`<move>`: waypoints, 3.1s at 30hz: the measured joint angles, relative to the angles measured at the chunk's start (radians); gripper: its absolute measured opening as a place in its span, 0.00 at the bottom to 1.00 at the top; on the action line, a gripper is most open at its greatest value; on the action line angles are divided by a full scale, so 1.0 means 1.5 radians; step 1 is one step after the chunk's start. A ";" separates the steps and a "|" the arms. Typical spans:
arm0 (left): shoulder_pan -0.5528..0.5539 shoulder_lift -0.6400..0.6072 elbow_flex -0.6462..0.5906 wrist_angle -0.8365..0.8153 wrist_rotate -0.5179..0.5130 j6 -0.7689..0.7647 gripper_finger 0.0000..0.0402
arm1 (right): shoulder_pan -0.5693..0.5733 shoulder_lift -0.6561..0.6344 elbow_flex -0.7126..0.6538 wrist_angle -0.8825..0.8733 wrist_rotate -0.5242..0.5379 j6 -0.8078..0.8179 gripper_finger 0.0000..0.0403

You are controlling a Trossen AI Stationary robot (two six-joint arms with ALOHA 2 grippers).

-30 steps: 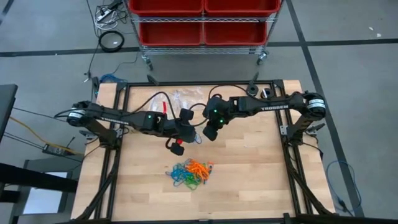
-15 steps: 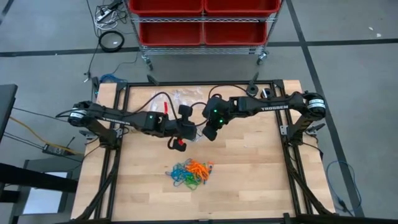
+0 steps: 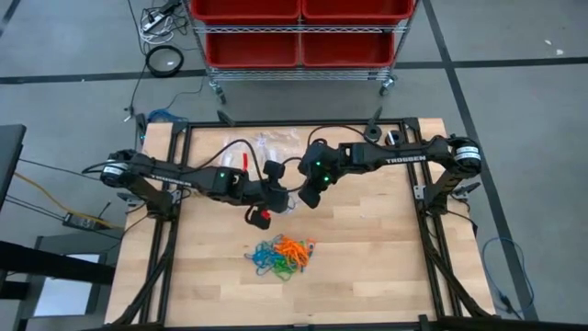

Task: Sort rubber bands
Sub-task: Put the blue rubber band into the transparent zip bag

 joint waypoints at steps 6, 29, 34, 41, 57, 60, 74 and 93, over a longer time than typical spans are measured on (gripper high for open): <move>-0.002 0.004 0.000 -0.018 -0.030 0.006 0.02 | 0.000 0.000 0.000 0.008 -0.012 0.006 0.00; -0.038 0.042 0.000 0.013 -0.113 0.022 0.03 | -0.009 -0.001 0.000 0.026 -0.030 0.010 0.00; -0.049 0.042 0.000 0.013 -0.078 0.021 0.03 | -0.009 -0.001 0.000 0.028 -0.031 0.010 0.00; -0.051 0.051 -0.001 -0.001 -0.045 0.003 0.03 | -0.009 -0.001 -0.001 0.047 -0.036 0.010 0.00; -0.036 0.071 -0.001 -0.016 -0.087 -0.011 0.06 | -0.004 -0.001 -0.001 0.085 -0.069 0.022 0.00; -0.036 0.070 -0.001 -0.016 -0.098 -0.012 0.12 | -0.004 -0.003 -0.001 0.085 -0.074 0.022 0.00; -0.062 0.069 0.056 -0.044 -0.270 -0.036 0.35 | -0.003 -0.012 -0.001 0.060 -0.068 0.021 0.00; -0.106 0.006 0.158 -0.234 0.035 -0.259 0.35 | -0.049 -0.102 -0.001 -0.109 0.083 -0.044 0.00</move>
